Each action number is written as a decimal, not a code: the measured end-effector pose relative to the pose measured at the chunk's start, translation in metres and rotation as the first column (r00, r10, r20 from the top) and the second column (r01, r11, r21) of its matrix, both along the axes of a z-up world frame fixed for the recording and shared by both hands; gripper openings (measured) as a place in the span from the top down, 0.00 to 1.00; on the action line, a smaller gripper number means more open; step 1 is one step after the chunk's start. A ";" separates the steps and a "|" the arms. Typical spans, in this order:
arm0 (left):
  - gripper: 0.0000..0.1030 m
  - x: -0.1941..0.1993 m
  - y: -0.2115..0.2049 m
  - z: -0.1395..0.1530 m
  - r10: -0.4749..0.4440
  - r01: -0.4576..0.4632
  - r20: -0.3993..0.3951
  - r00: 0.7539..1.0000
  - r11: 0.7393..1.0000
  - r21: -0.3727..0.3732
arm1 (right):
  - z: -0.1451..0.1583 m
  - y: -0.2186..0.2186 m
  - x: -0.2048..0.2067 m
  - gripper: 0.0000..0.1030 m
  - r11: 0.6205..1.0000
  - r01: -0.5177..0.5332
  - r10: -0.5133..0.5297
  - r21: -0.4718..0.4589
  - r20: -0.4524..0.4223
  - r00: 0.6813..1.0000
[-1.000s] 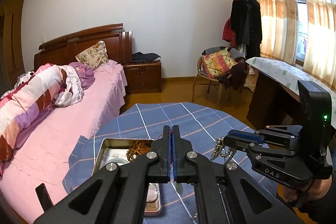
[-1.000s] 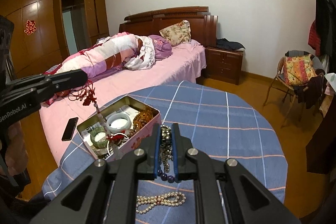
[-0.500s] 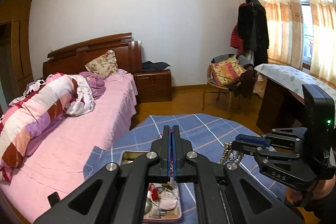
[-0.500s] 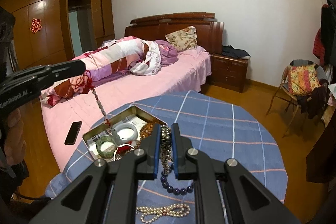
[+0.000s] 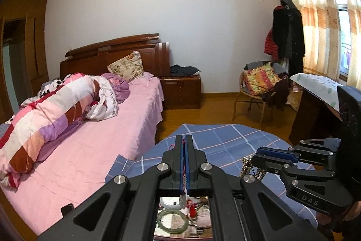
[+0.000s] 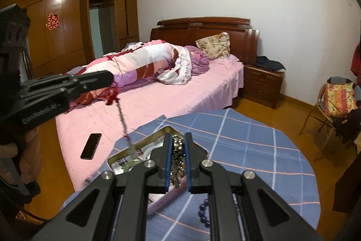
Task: Organize jewelry
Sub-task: 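Carry the silver bead strands over the tin and lower them in with right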
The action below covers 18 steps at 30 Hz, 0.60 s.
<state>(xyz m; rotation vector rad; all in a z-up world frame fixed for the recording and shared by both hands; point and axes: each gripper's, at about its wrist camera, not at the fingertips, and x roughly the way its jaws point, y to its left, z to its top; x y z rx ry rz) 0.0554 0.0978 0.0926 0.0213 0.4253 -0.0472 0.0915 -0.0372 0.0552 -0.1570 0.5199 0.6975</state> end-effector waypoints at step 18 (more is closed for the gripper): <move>1.00 0.009 0.029 -0.033 0.039 -0.043 -0.091 0.995 0.998 -0.044 | -0.044 0.048 0.010 0.88 0.996 -0.073 0.066 -0.060 -0.116 0.991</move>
